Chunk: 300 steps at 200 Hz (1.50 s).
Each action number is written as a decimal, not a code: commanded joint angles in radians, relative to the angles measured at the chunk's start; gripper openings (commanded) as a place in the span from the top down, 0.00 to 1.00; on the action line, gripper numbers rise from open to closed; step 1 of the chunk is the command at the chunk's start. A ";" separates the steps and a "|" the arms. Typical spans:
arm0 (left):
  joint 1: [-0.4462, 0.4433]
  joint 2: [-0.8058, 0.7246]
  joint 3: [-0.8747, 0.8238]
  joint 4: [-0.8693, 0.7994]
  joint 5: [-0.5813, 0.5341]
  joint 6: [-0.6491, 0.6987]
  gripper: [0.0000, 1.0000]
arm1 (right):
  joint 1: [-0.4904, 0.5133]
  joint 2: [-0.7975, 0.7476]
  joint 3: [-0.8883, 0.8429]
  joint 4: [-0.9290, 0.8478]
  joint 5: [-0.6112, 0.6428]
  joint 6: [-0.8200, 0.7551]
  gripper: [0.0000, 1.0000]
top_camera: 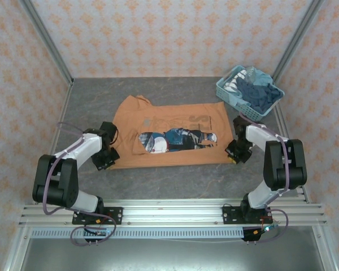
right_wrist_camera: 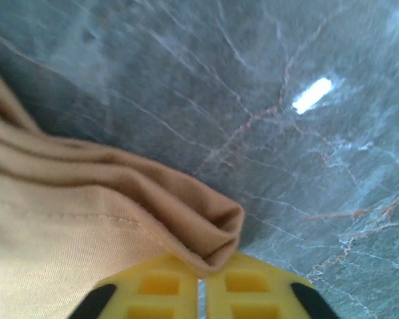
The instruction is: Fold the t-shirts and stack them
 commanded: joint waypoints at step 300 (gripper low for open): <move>-0.247 0.244 0.238 0.225 0.150 -0.281 0.67 | -0.003 0.043 0.158 0.066 0.046 0.167 0.84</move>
